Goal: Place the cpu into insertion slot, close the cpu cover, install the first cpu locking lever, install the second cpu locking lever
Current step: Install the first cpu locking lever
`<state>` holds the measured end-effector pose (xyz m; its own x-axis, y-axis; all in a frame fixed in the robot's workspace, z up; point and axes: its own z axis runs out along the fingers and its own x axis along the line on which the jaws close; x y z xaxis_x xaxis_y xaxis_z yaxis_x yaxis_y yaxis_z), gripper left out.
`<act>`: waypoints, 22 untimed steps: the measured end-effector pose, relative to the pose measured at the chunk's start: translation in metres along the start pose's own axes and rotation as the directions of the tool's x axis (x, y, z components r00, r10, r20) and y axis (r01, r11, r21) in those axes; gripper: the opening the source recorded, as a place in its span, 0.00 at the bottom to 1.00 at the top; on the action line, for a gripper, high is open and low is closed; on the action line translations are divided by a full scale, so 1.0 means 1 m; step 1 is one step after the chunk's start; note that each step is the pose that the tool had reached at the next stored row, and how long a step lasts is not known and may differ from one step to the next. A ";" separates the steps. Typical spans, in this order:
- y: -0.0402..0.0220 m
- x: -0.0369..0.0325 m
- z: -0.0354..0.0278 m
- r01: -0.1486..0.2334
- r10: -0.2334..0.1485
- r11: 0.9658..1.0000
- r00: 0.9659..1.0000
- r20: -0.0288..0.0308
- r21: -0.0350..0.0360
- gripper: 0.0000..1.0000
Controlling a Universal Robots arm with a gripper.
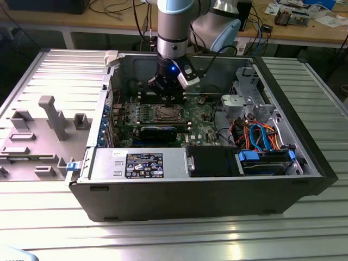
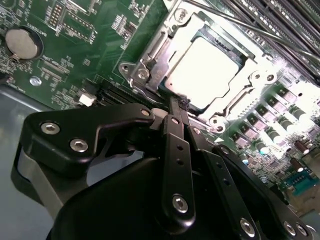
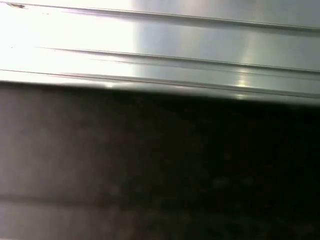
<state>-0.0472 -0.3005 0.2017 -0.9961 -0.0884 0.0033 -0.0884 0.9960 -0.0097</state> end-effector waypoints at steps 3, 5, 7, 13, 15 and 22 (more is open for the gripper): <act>0.0049 -0.0093 0.0001 0.000 0.000 1.000 1.000 0.000 0.003 0.11; 0.0084 -0.0128 0.0003 0.000 0.000 1.000 1.000 0.000 0.003 0.11; 0.0088 -0.0140 0.0004 0.000 0.000 1.000 1.000 0.000 0.003 0.11; 0.0089 -0.0156 -0.0015 0.000 0.000 1.000 1.000 0.001 0.002 0.11; 0.0087 -0.0155 -0.0039 0.000 0.000 1.000 1.000 0.000 0.003 0.11; -0.0021 -0.0144 -0.0057 0.000 0.000 1.000 1.000 0.000 0.003 0.11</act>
<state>-0.0327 -0.3013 0.2074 -0.9961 -0.0884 0.0037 -0.0884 0.9960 -0.0130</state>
